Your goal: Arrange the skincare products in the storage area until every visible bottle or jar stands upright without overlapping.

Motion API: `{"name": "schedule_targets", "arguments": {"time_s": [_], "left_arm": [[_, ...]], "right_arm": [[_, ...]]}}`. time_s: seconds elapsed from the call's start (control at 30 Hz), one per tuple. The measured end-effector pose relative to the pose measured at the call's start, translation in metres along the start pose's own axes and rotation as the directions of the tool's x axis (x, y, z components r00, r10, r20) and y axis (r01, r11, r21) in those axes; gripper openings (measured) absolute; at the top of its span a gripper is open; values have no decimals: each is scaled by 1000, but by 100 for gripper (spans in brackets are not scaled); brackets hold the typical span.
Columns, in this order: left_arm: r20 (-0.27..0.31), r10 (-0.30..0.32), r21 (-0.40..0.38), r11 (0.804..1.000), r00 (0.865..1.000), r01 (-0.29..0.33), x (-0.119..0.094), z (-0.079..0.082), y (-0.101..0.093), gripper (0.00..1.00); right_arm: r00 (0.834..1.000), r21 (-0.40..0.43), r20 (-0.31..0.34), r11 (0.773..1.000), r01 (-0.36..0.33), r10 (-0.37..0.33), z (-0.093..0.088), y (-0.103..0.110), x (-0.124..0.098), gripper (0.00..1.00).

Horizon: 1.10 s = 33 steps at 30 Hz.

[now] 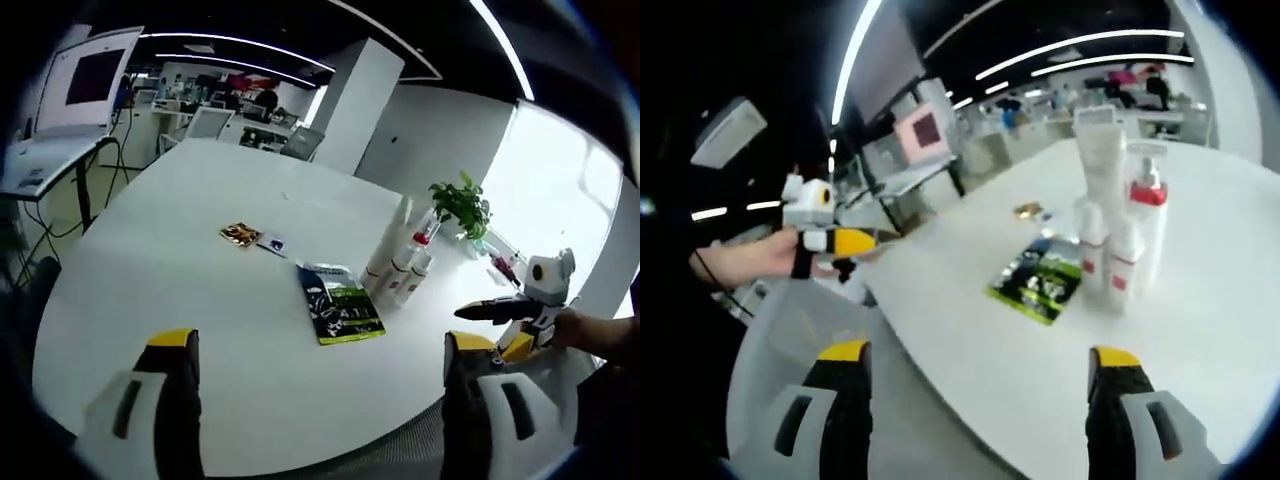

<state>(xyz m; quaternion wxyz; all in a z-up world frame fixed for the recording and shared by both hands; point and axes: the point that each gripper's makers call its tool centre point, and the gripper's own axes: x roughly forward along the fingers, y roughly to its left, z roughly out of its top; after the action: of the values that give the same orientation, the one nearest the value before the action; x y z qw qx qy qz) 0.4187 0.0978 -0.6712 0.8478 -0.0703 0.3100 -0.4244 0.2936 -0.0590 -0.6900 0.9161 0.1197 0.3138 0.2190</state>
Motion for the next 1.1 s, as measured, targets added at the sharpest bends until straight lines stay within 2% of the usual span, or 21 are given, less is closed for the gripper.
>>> {"name": "schedule_targets", "arguments": {"time_s": [0.43,0.57,0.7,1.1], "left_arm": [[-37,17,13,1000,999,-17,-2,-9,4,94],[-43,19,9,1000,999,-19,-2,-10,6,93],[-43,15,11,1000,999,-15,-1,-9,5,93],[-39,6,-2,1000,999,-6,3,-6,7,93]], "right_arm": [[1000,37,13,999,-1,1,-4,5,-2,90],[999,-37,-2,998,43,-43,-4,2,-3,89],[999,-60,-11,997,45,-46,-3,3,-2,89],[999,-65,-2,997,51,-51,2,-1,-2,87]]}}
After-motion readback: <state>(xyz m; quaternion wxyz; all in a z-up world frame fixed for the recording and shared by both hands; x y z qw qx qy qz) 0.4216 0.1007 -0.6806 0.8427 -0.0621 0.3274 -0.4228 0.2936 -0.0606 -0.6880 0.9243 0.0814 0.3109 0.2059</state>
